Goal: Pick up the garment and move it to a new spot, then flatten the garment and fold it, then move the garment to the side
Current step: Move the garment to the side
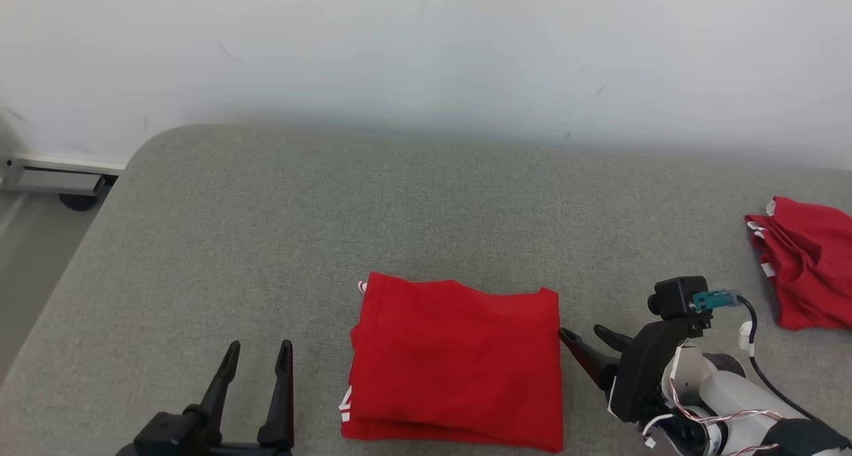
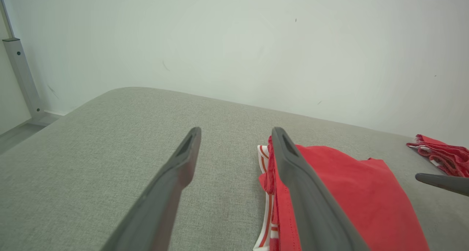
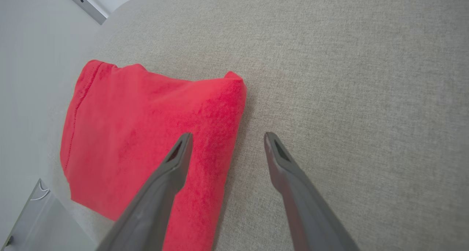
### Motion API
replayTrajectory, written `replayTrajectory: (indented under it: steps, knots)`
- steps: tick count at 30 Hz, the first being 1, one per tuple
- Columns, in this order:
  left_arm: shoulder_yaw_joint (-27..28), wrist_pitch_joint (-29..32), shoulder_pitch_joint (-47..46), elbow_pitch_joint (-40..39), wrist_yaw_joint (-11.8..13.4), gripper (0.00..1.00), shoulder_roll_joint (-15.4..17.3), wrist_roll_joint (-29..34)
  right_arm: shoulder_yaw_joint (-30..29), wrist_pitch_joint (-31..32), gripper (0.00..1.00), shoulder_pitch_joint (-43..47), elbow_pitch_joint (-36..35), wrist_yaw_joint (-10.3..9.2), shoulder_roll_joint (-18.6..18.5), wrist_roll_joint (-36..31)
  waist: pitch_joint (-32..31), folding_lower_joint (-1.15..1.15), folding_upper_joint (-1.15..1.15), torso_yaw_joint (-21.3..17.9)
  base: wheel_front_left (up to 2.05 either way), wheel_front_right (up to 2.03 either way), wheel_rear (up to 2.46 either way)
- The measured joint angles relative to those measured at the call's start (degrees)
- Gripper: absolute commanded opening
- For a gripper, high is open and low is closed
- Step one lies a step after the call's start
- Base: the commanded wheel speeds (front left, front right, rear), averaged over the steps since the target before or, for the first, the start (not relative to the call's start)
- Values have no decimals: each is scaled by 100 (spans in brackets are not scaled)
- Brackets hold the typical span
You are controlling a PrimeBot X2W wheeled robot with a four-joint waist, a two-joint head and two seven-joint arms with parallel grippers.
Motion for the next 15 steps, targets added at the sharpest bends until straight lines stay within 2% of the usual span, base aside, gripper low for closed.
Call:
replayTrajectory:
  steps: [15]
  knots:
    - [-154,-1,-138,-55,-27,100,-132,36,-4,3,100,79,301,-155,210,64,194,0,0,242,0,0,0]
